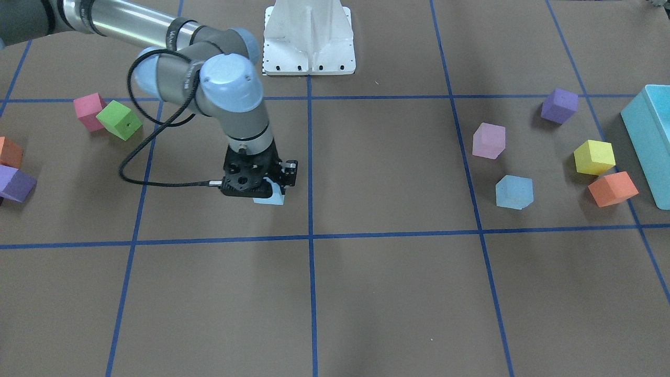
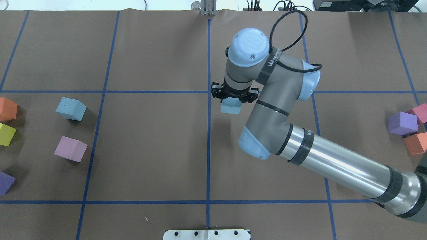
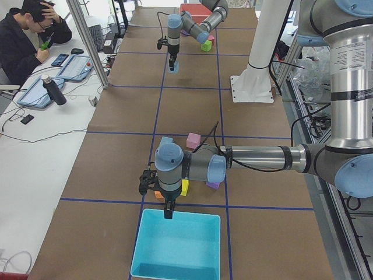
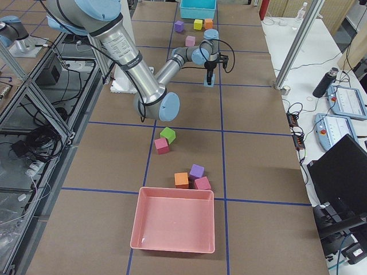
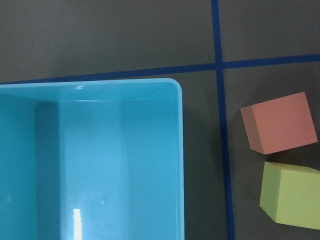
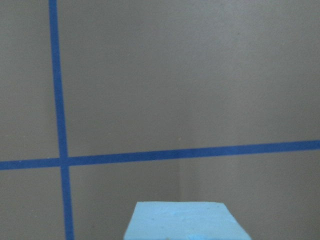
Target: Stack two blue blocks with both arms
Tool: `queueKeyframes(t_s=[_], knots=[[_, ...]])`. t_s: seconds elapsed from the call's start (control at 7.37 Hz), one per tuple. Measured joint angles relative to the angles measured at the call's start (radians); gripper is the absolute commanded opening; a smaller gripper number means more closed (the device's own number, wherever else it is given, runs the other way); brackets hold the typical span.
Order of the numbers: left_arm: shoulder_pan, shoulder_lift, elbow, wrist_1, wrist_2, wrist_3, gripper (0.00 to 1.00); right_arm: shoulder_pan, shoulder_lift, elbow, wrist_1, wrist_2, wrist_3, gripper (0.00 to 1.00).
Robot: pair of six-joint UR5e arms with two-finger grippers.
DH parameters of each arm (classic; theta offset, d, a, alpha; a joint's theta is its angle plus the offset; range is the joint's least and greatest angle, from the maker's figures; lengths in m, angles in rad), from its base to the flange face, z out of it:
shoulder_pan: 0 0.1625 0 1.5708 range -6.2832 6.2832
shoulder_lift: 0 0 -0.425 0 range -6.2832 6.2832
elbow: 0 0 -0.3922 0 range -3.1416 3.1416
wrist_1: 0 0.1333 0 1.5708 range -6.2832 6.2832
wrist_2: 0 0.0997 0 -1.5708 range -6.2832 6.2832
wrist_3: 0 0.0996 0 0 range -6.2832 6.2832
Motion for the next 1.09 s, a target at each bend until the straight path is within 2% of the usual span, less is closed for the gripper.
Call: queueKeyframes(t_s=[0.27,0.54,0.68,0.81,0.95,1.09], knots=[[0.0,0.001,0.0,0.0,0.0,0.0,0.98,-0.084,0.063,-0.05,-0.021,-0.047,0.06,0.13],[0.0,0.001,0.001,0.0,0.0,0.0,0.98,-0.125,0.07,-0.074,-0.023,-0.084,0.055,0.2],[0.0,0.002,0.001,0.0,0.0,0.0,0.98,-0.134,0.068,-0.077,-0.021,-0.095,0.044,0.28],[0.0,0.003,0.001,0.0,0.0,0.0,0.98,-0.138,0.066,-0.085,-0.005,-0.102,0.025,0.48],[0.0,0.003,0.001,0.0,0.0,0.0,0.98,-0.139,0.065,-0.097,0.026,-0.108,0.005,0.79],[0.0,0.003,0.001,0.0,0.0,0.0,0.98,-0.138,0.064,-0.107,0.051,-0.11,-0.004,1.0]])
